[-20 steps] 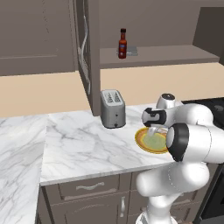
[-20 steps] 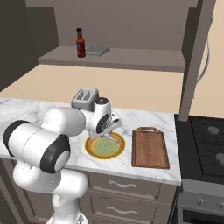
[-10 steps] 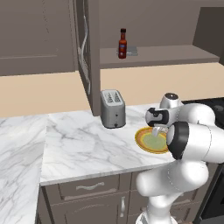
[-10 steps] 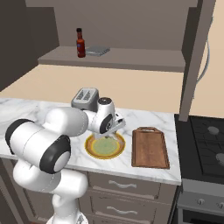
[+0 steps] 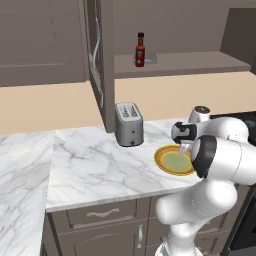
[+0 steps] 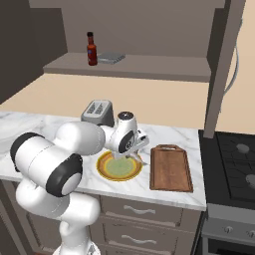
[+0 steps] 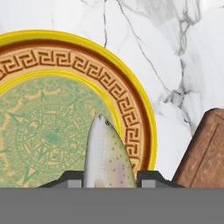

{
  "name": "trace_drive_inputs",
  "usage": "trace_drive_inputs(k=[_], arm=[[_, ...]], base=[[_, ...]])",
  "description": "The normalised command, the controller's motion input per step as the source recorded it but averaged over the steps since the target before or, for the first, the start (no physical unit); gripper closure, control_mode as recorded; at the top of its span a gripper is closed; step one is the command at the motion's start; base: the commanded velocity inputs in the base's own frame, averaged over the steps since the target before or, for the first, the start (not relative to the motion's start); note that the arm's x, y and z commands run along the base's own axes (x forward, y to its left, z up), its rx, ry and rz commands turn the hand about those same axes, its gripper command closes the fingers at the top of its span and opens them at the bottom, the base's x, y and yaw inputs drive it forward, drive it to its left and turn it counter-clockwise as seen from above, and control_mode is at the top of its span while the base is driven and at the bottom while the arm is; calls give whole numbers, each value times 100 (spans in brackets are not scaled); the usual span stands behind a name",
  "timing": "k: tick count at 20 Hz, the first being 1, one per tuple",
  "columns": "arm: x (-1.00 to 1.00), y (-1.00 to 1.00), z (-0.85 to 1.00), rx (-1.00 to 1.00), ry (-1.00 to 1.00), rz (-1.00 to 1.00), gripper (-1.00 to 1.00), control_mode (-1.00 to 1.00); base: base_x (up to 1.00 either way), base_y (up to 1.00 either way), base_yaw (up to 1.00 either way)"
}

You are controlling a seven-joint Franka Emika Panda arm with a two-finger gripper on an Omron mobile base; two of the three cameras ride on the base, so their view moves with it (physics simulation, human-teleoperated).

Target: Pick the fish from the plate and place it on the cutting board. Then pick the condiment bottle from the cabinet and place it next to the cutting board.

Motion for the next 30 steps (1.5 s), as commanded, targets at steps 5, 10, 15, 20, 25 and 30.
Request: trace_drive_inputs(k=[5, 10, 15, 20, 25, 30], arm=[[0, -24, 0, 0, 0, 0, 100, -100], [0, -26, 0, 0, -1, 0, 100, -100], [0, -25, 0, 0, -2, 0, 100, -100], [0, -26, 0, 0, -1, 0, 100, -100], [0, -28, 0, 0, 0, 0, 100, -100], [0, -28, 0, 0, -1, 0, 100, -100]], base=[[0, 0, 0], [0, 0, 0], [0, 0, 0], [0, 0, 0], [0, 0, 0], [0, 0, 0]])
